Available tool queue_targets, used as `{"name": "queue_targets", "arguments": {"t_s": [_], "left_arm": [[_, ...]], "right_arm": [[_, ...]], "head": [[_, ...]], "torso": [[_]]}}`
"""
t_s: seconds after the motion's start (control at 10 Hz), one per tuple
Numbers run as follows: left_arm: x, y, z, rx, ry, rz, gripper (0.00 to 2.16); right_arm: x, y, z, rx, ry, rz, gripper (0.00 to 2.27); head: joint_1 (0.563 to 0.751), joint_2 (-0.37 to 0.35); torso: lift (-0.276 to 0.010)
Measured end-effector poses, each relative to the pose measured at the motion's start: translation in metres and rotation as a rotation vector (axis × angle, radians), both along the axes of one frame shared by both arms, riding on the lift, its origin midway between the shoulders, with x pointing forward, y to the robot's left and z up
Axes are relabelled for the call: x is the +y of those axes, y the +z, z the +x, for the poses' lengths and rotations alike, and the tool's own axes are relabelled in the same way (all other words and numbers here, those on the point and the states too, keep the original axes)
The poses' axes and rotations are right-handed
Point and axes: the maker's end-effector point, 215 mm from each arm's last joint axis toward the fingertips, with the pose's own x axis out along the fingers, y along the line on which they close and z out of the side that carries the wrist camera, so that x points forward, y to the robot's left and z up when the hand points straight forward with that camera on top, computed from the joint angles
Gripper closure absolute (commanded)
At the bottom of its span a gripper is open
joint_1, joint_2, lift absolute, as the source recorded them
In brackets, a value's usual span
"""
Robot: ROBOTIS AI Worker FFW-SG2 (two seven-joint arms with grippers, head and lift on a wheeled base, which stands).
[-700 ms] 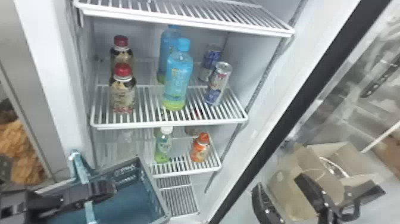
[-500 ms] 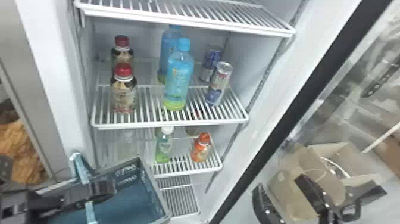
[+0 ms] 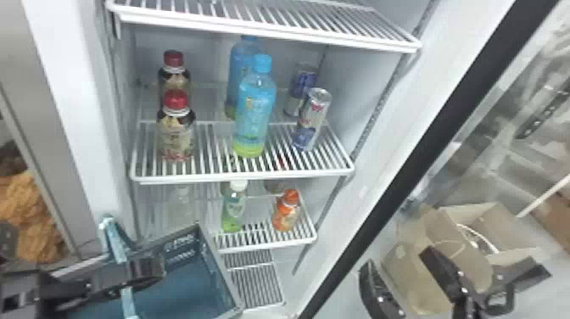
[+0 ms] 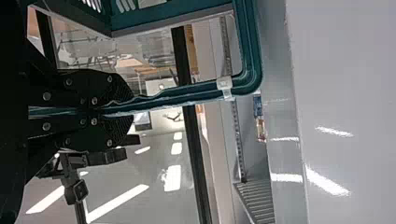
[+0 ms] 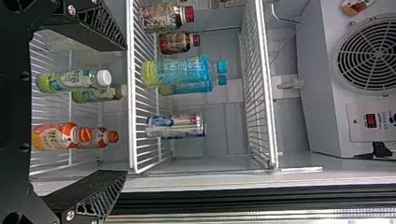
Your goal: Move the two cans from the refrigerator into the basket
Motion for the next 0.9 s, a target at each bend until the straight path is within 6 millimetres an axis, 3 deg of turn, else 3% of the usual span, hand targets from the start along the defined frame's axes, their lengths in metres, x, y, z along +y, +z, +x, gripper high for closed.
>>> {"name": "queue_targets", "arguments": {"t_s": [0.2, 0.9], "left_arm": [[0.0, 0.0, 0.0, 0.0, 0.0, 0.0, 1.19], [-0.003, 0.001, 0.0, -0.002, -0.01, 0.005, 1.19]], "right_arm": [[0.002, -0.002, 0.01, -0.001, 0.007, -0.021, 0.11], [-0.003, -0.024, 0.075, -0.026, -0.014, -0.055, 0.11]], "head": [[0.695, -0.308], [0.695, -0.291]], "torso": [[-0.025], [-0.025]]}}
